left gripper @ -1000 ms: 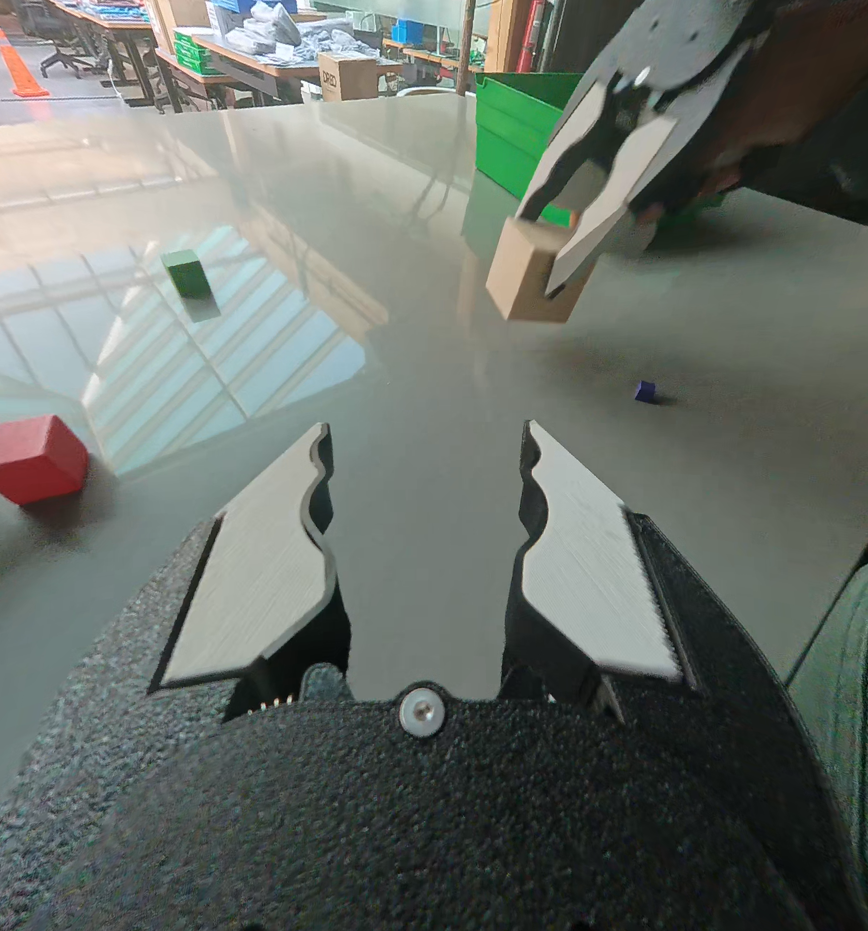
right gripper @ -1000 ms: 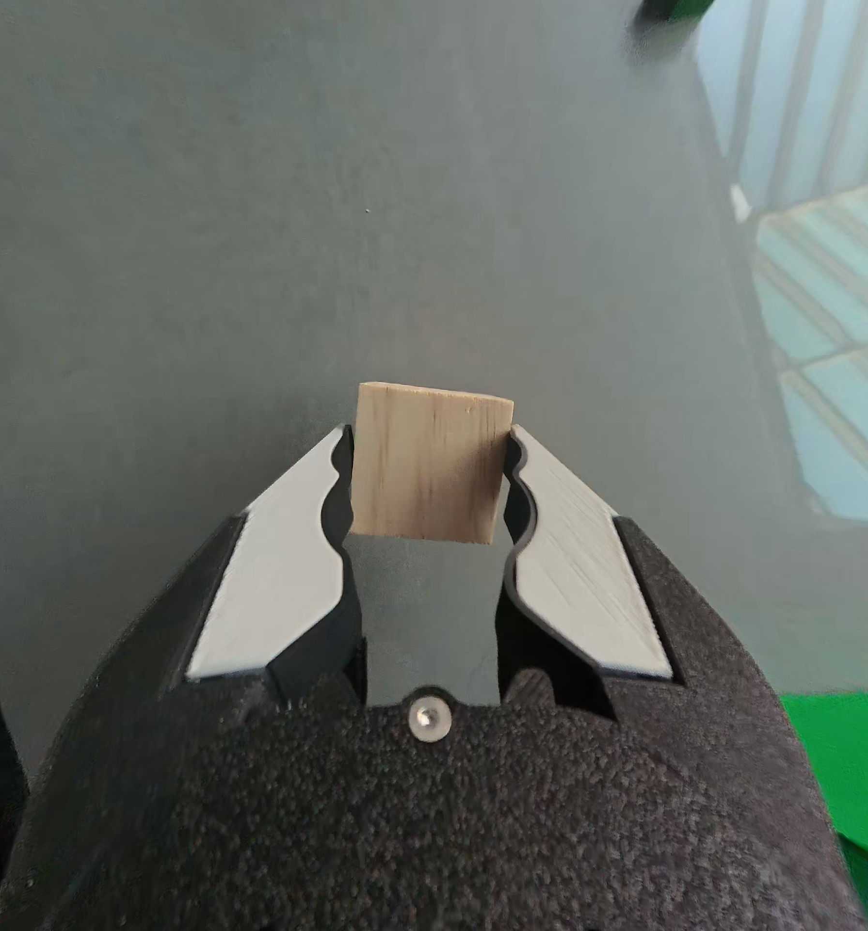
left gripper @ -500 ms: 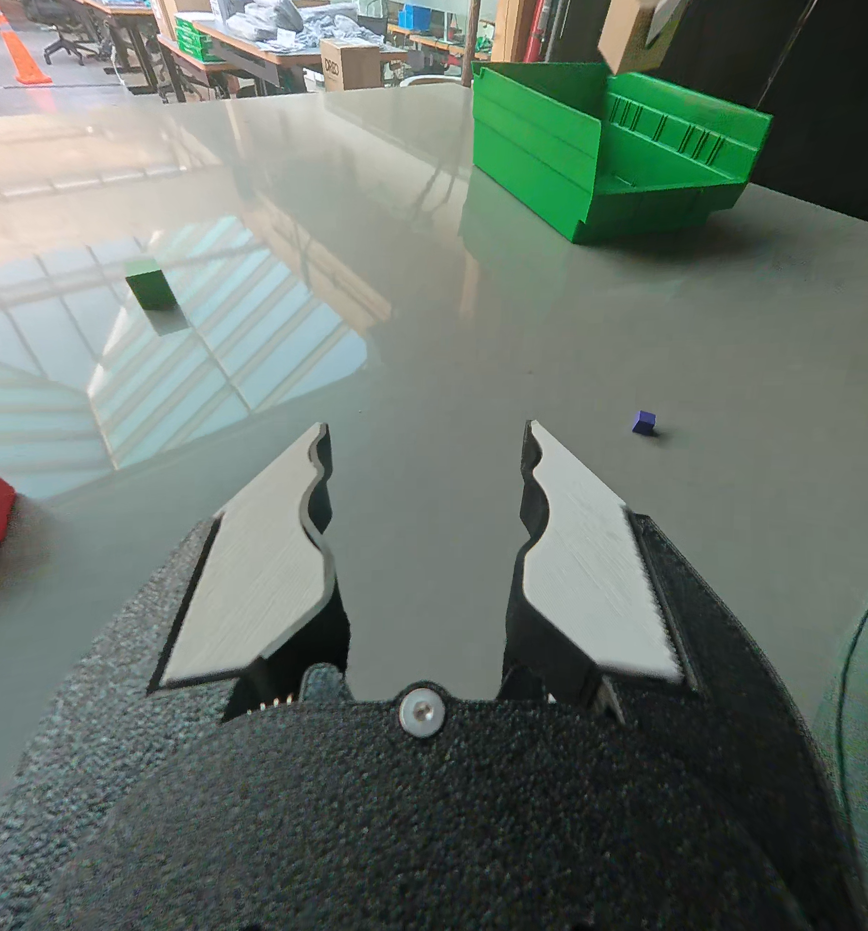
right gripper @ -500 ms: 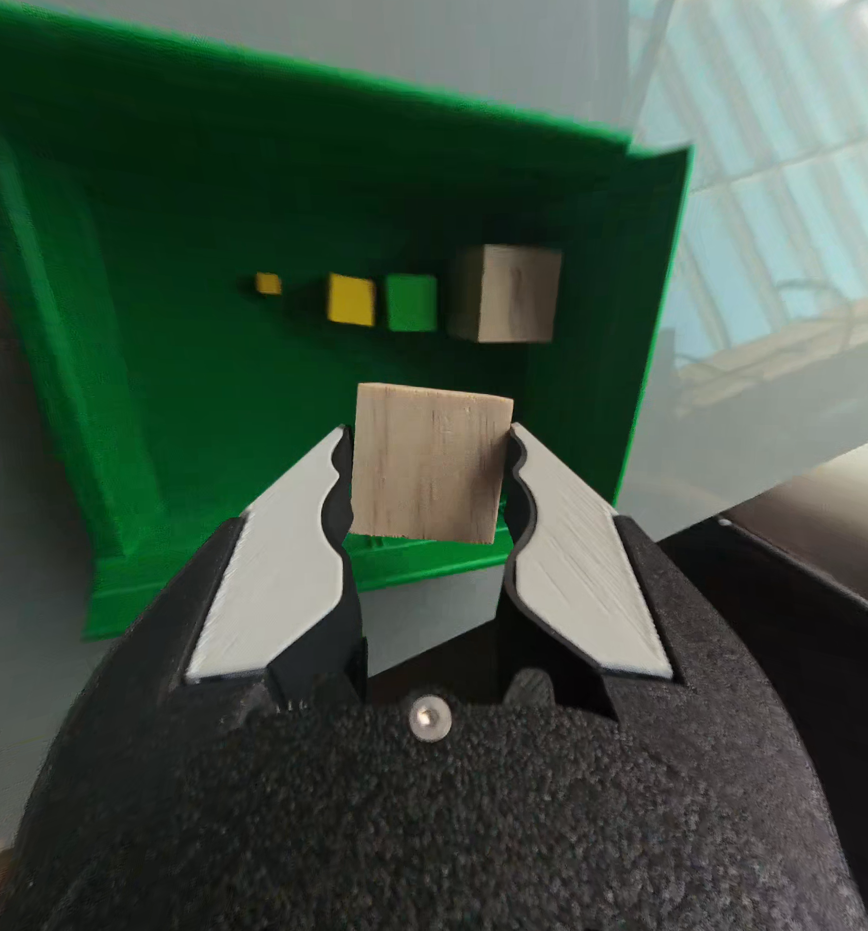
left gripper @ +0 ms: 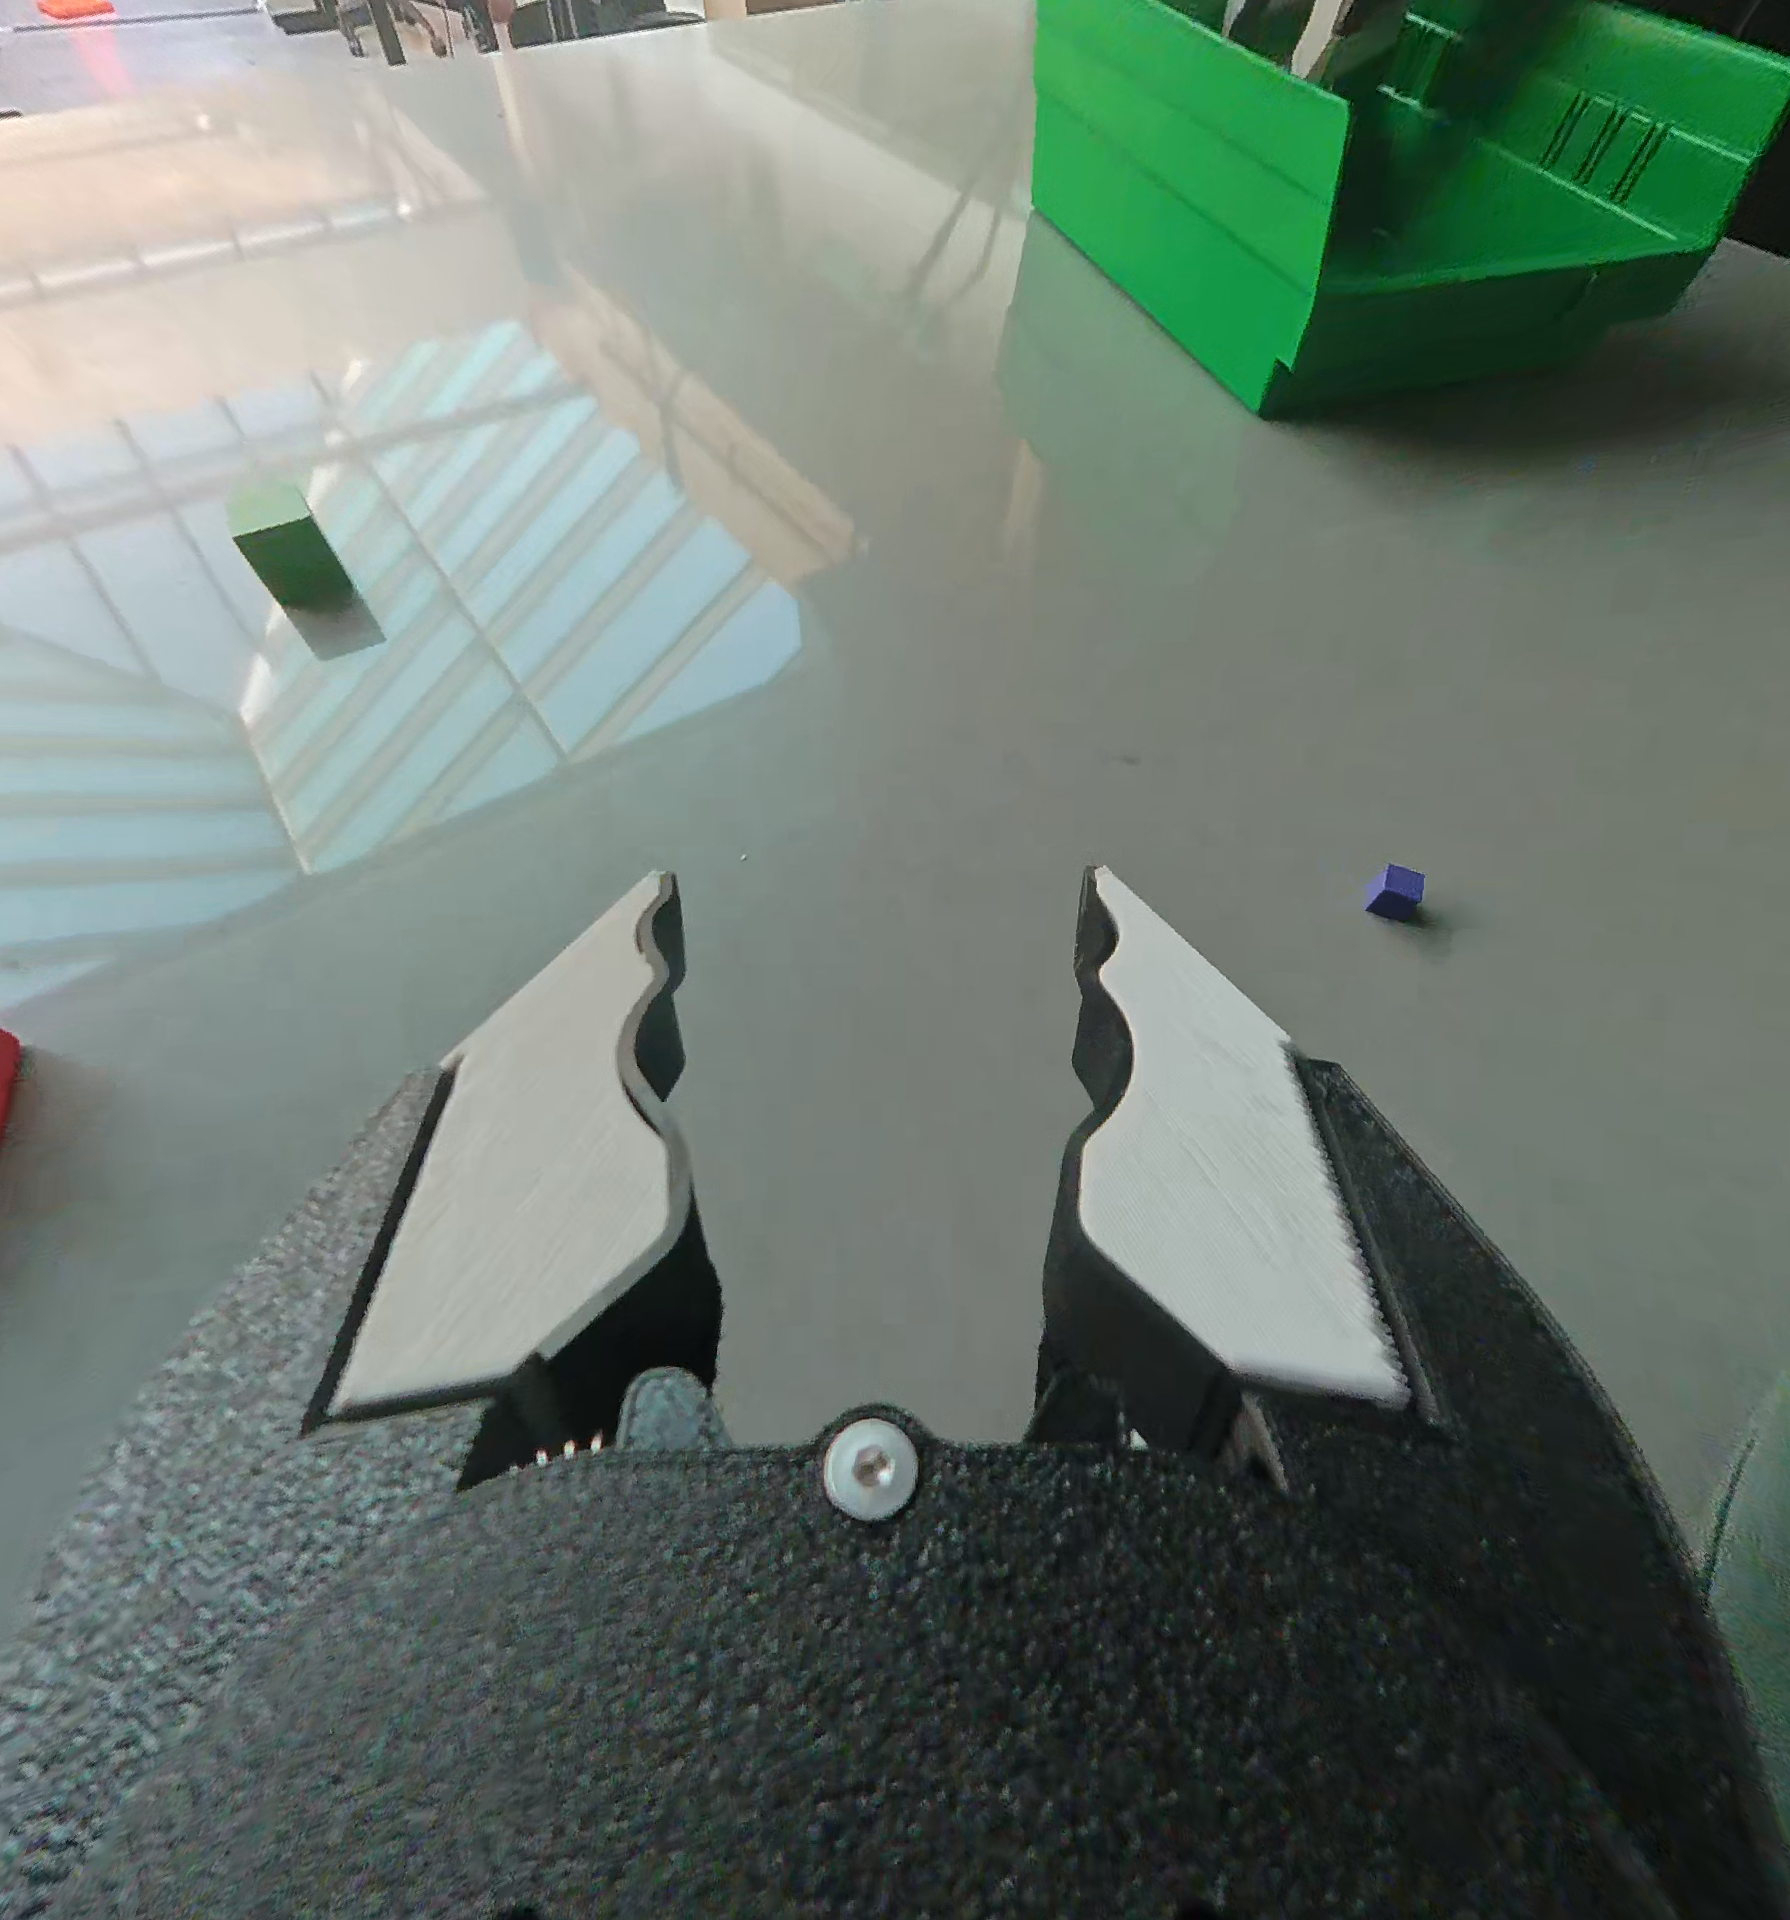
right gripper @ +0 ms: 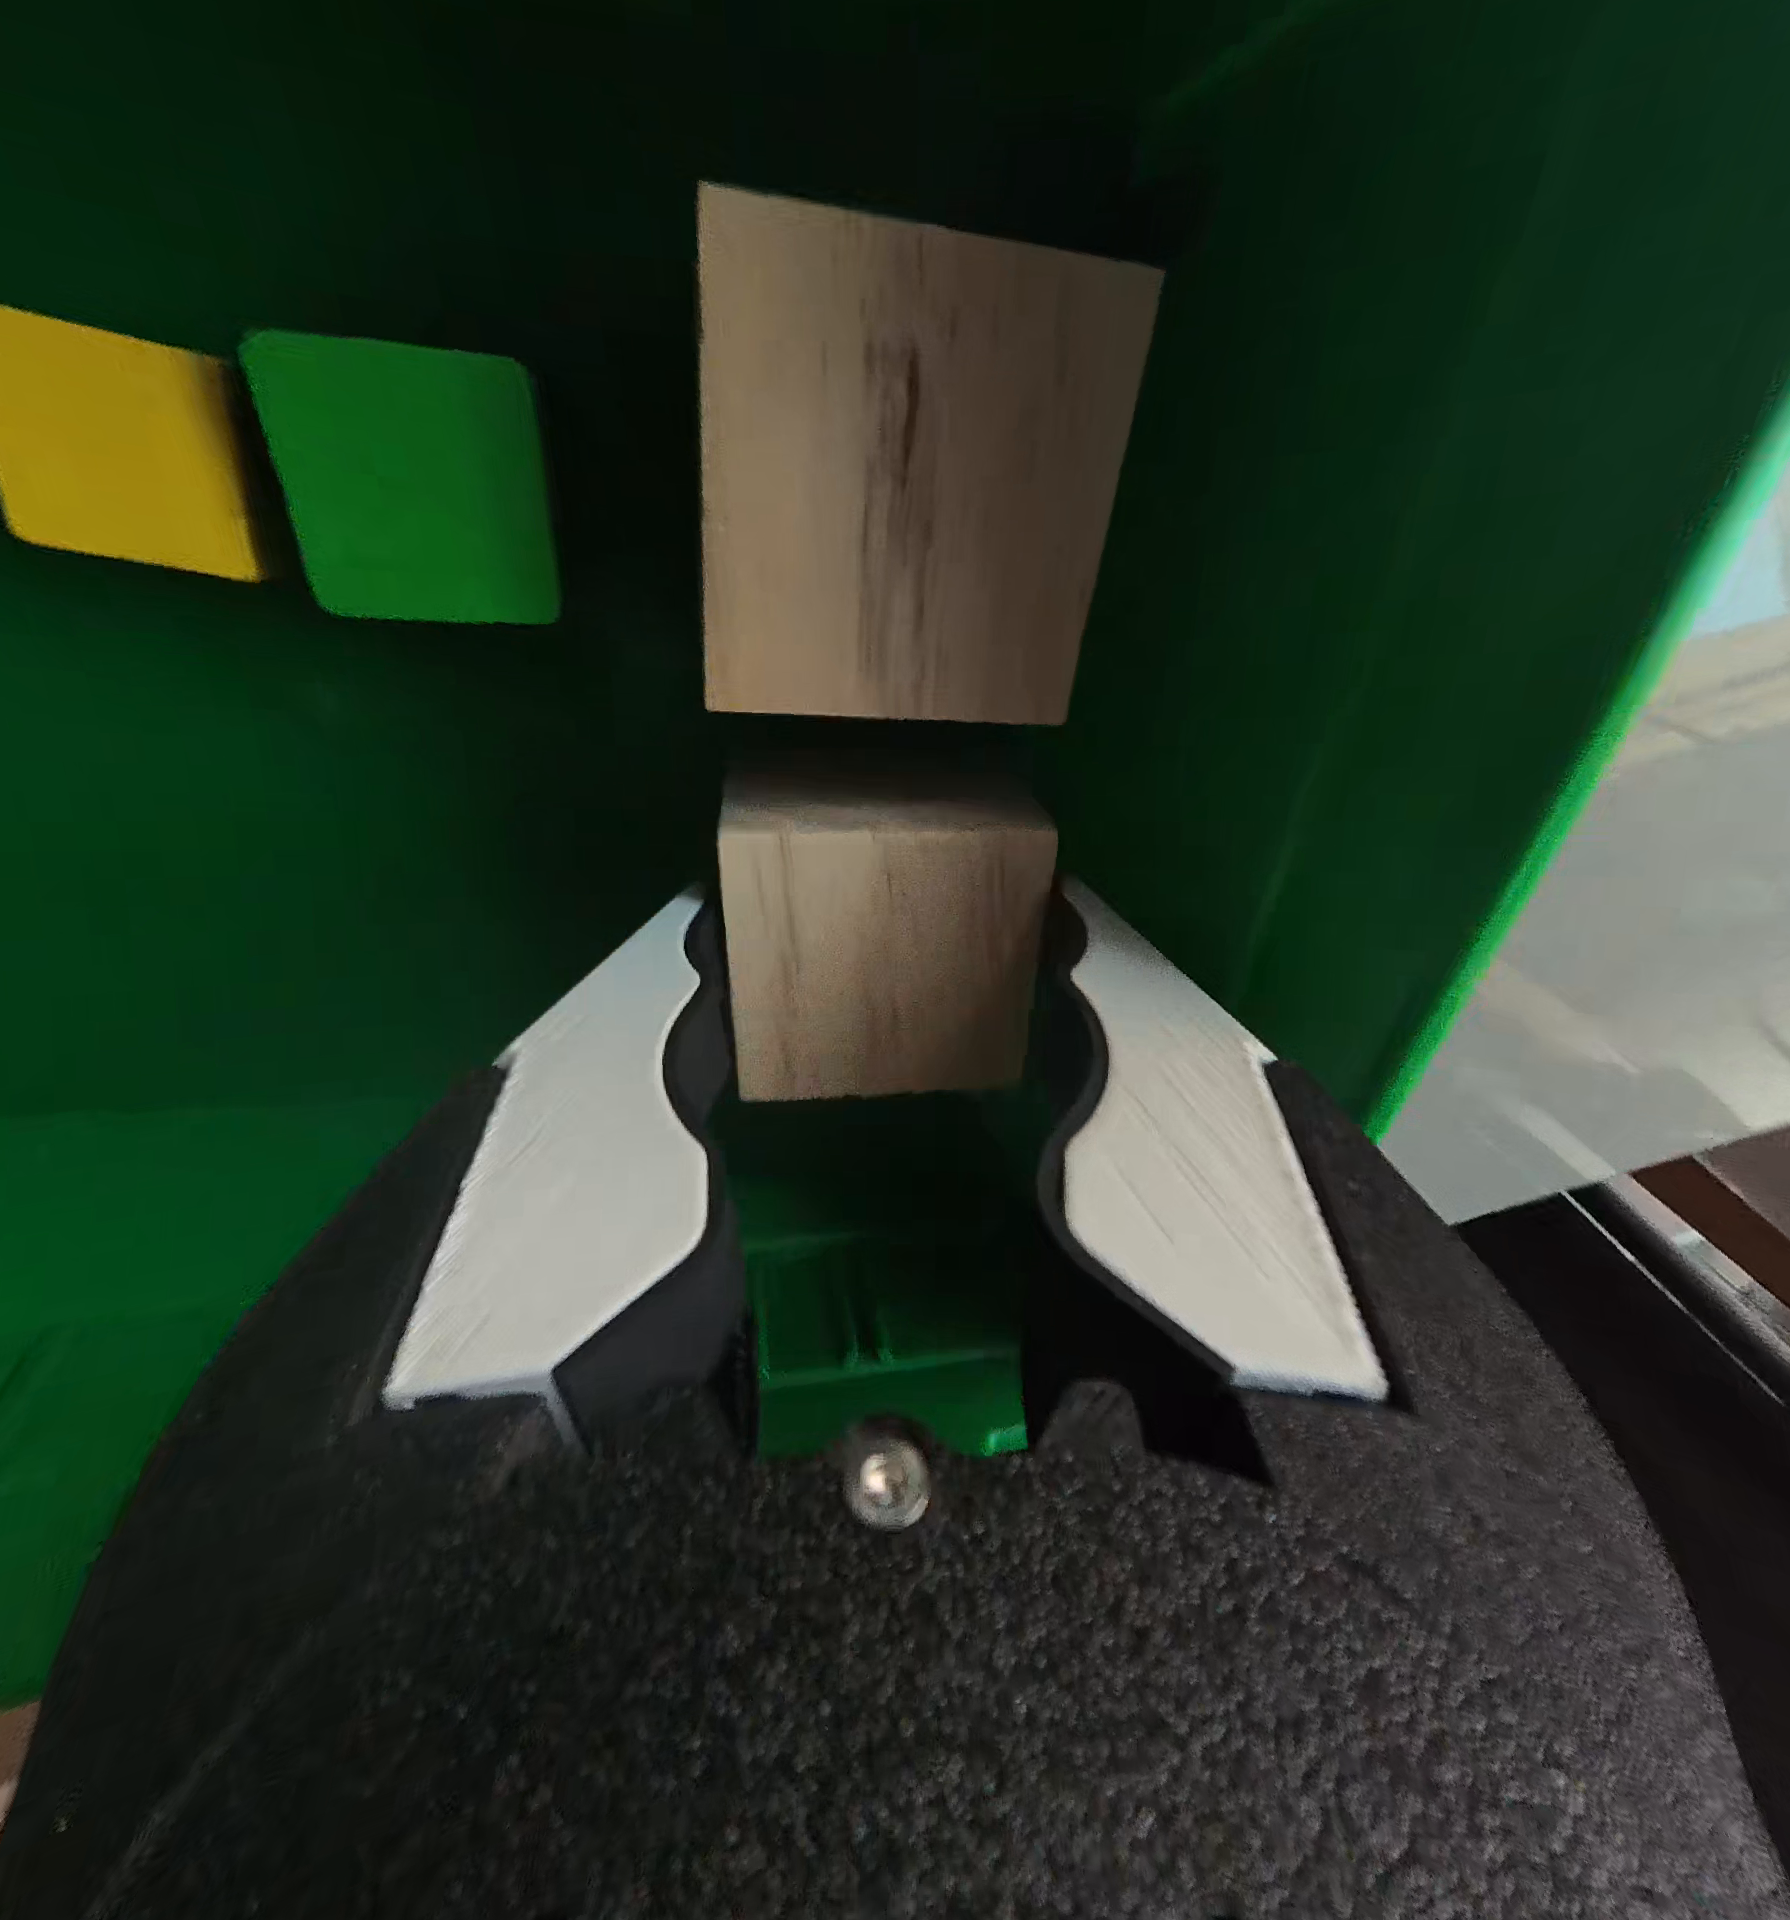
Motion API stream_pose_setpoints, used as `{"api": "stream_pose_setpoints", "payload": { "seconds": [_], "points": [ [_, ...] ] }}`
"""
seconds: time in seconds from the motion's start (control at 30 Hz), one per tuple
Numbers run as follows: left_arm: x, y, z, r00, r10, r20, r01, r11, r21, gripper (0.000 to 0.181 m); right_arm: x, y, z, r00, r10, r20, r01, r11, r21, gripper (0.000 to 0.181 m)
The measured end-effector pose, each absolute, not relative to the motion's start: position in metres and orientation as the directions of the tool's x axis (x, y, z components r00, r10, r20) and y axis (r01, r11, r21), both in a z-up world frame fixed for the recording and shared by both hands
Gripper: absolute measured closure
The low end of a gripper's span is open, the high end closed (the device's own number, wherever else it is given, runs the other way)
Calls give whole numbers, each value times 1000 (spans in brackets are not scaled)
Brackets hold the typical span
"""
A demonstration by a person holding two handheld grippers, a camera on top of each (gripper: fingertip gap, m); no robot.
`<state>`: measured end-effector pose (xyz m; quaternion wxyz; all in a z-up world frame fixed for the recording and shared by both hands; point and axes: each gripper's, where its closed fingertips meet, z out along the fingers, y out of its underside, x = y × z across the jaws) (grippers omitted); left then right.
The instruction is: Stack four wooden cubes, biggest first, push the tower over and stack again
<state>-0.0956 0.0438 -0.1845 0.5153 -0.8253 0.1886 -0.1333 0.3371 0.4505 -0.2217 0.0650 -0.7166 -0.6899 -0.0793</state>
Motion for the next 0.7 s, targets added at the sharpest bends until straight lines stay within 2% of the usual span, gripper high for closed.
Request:
{"api": "stream_pose_setpoints", "payload": {
  "seconds": [0.1,0.17,0.23,0.33,0.43,0.53,0.7],
  "points": [
    [-96,44,-185,892,-451,34,-165,-395,-903,105,335,452,-213,14,968,249,998,-28,51,118],
    [-98,43,-184,890,-455,41,-156,-387,-909,105,322,449,-185,20,958,285,999,-30,30,116],
    [-100,41,-181,887,-460,43,-149,-373,-916,106,294,447,-139,22,934,356,999,-10,-35,115],
    [-105,38,-179,882,-469,55,-131,-355,-926,106,217,428,-67,24,897,441,976,74,-203,120],
    [-109,34,-177,875,-480,65,-115,-336,-935,106,122,384,-34,-37,898,438,922,200,-333,122],
    [-116,26,-174,868,-491,67,-108,-321,-941,106,28,333,-49,-141,920,366,868,293,-401,125],
    [-144,4,-172,883,-463,73,-84,-308,-948,107,-129,222,-117,-349,918,187,755,394,-524,128]
  ]
}}
